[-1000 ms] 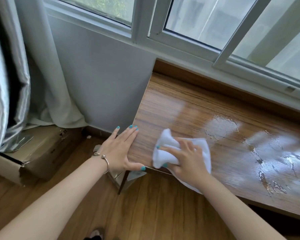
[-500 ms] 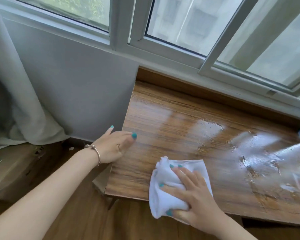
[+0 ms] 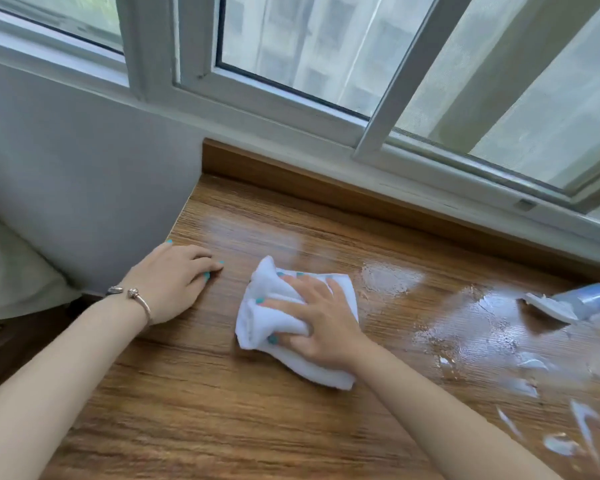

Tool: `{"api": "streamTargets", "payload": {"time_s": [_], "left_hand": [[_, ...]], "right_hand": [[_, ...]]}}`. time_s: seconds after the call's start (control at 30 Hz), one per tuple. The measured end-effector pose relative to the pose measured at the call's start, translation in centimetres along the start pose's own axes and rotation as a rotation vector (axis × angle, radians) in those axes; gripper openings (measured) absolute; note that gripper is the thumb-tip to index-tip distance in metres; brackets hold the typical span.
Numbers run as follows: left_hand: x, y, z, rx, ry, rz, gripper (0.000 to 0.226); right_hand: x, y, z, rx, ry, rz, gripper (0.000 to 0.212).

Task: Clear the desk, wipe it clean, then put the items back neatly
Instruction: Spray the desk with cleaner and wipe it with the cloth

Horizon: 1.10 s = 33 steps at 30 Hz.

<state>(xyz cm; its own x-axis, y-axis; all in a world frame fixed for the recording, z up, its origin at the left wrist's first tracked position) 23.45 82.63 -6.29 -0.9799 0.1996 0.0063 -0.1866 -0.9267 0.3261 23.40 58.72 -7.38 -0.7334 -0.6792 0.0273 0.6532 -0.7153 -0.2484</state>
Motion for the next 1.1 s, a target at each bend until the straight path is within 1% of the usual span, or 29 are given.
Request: {"api": "streamTargets", "payload": {"time_s": [0.1,0.17,0.27,0.33,0.43,0.5,0.57,0.63,0.73,0.8,0.83,0.9,0.97,1.03,1.1], "left_hand": [[0.6,-0.4,-0.5,-0.030,-0.033,0.022,0.040],[1.2,0.2,-0.8,-0.069,0.001,0.066,0.042],[2.0,1.1,-1.6,-0.149,-0.001,0.194,0.046],[2.5,1.1,-2.3,-0.178,-0.057,0.273,0.049],[3.0,1.1,-2.7,-0.141,-0.100,0.307,0.050],[2.9,0.9,-2.6,-0.118,-0.116,0.316,0.050],[2.9,0.9,-2.5,-0.124,-0.112,0.308,0.050],[2.9,1.2,-2.4,-0.188,-0.080,0.289,0.050],[3.0,1.2,-2.2,-0.240,-0.025,0.276,0.049],[3.2,0.9,-2.3,-0.214,0.002,0.270,0.049],[3.3,0.8,-2.4,-0.190,0.013,0.268,0.054],[3.2,0.6,-2.4,-0.138,0.041,0.257,0.072],[3.0,0.5,-2.3,-0.137,0.067,0.242,0.082],[3.0,0.6,-2.2,-0.153,0.093,0.235,0.080],[3.1,0.6,-2.1,-0.152,0.133,0.244,0.073]], "right_hand": [[-5.7,4.6,1.3,0.031,0.009,-0.065,0.049],[-9.3,6.6,2.5,0.047,0.036,-0.081,0.041],[-12.9,8.0,4.3,0.083,0.095,-0.143,0.031],[-13.6,8.0,4.9,0.094,0.109,-0.195,0.034],[-12.3,7.2,4.6,0.036,0.094,-0.193,0.042],[-10.0,6.0,3.8,-0.013,0.038,-0.175,0.052],[-6.1,3.9,2.8,-0.013,-0.021,-0.137,0.062],[-1.1,1.1,1.8,-0.029,-0.062,-0.092,0.072],[6.2,-3.3,0.2,-0.061,-0.021,0.014,0.074],[9.5,-5.5,-1.0,-0.026,0.021,0.095,0.073],[10.2,-5.9,-1.3,-0.009,0.037,0.123,0.070],[9.8,-5.6,-1.2,-0.020,0.048,0.145,0.061],[7.9,-4.2,-0.8,-0.050,0.036,0.142,0.055],[5.0,-2.2,-0.4,-0.051,0.034,0.107,0.054],[0.9,0.2,0.0,-0.026,0.020,0.044,0.053]]}}
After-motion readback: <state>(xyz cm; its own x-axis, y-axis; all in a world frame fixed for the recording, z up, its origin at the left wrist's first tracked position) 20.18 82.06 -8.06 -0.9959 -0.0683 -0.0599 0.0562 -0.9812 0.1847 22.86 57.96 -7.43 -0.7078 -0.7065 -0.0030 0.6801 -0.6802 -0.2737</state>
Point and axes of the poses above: each hand's wrist, its own x-axis away from the middle knuckle, its own z-axis out of the back of the hand, y = z × x, the point moved 5 cm from there along -x, towards the middle knuckle, and after that the axes turned 2 degrees about -y, right-handed, at the moved point
